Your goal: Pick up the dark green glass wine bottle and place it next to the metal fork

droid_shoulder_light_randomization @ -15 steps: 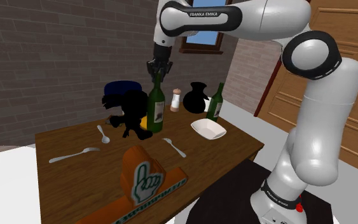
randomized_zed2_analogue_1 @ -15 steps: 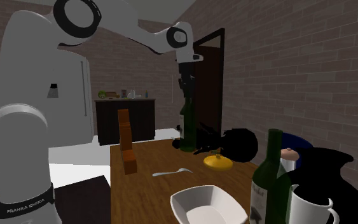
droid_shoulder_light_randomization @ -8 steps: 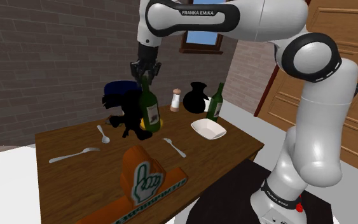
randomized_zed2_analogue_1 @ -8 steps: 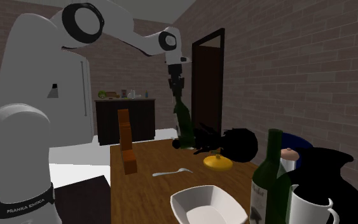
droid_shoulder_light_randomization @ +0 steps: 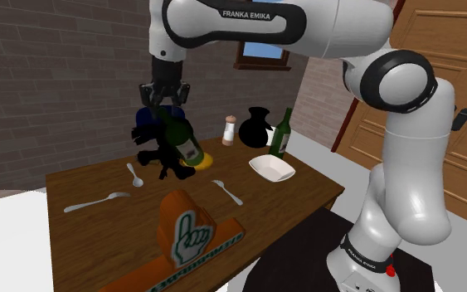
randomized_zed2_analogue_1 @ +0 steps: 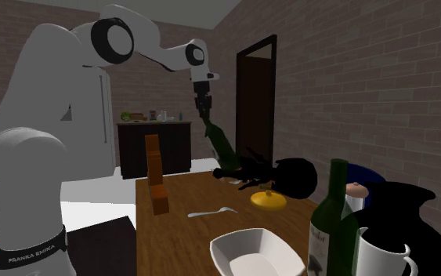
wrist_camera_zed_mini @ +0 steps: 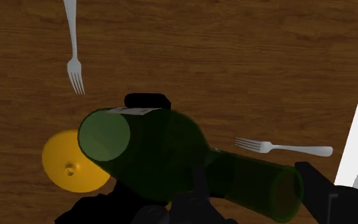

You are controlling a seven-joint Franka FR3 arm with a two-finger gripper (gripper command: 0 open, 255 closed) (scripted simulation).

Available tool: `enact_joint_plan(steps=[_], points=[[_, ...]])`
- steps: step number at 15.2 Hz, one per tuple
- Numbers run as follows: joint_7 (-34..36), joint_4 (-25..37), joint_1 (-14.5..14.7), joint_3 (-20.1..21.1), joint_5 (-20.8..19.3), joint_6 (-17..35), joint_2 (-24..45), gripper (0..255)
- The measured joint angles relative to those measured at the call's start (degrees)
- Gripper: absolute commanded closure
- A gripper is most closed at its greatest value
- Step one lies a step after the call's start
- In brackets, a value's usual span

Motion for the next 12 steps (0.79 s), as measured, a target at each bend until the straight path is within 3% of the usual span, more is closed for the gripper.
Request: enact_joint_plan(steps=[7, 12], points=[[7.8, 14.7, 6.6, 2.0, -1.9, -5.5, 9.7, 255], [8.6, 10.5, 6.9, 2.1, -2.0, -1.5, 9.4, 255]])
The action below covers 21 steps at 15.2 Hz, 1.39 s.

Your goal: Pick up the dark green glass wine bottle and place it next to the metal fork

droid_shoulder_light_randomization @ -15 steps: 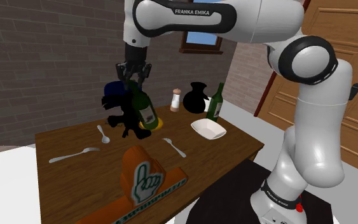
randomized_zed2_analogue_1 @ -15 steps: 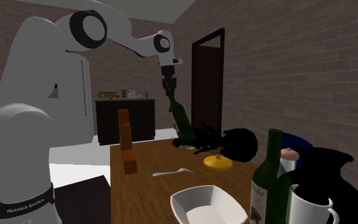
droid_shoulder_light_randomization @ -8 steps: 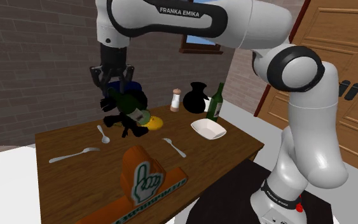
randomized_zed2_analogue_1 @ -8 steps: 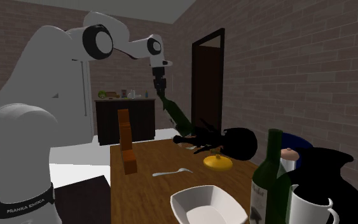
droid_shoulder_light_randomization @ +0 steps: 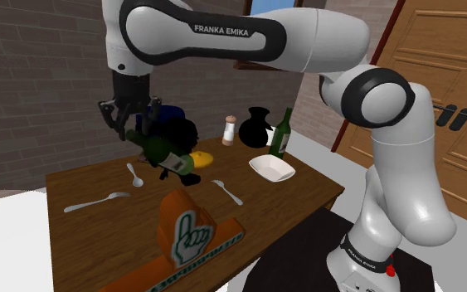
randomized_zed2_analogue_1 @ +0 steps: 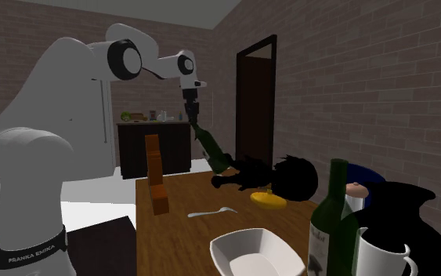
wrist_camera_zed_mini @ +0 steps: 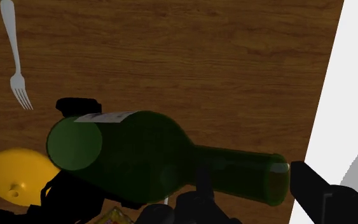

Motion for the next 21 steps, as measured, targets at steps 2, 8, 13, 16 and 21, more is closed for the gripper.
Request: enact_joint_plan(steps=[2, 8, 13, 16, 21], points=[[0.1, -2.1, 0.0, 0.1, 0.1, 1.8, -0.6, 255], [0.6, -7.5, 0.2, 0.5, 0.2, 7.0, -1.6, 255], [0.7, -9.3, 0.2, 0.6, 0.2, 9.4, -1.2, 255], [0.8, -10.4, 0.1, 0.7, 0.1, 9.9, -1.6, 255], [0.8, -9.0, -0.2, 0.2, -0.1, 8.7, -0.4, 0]])
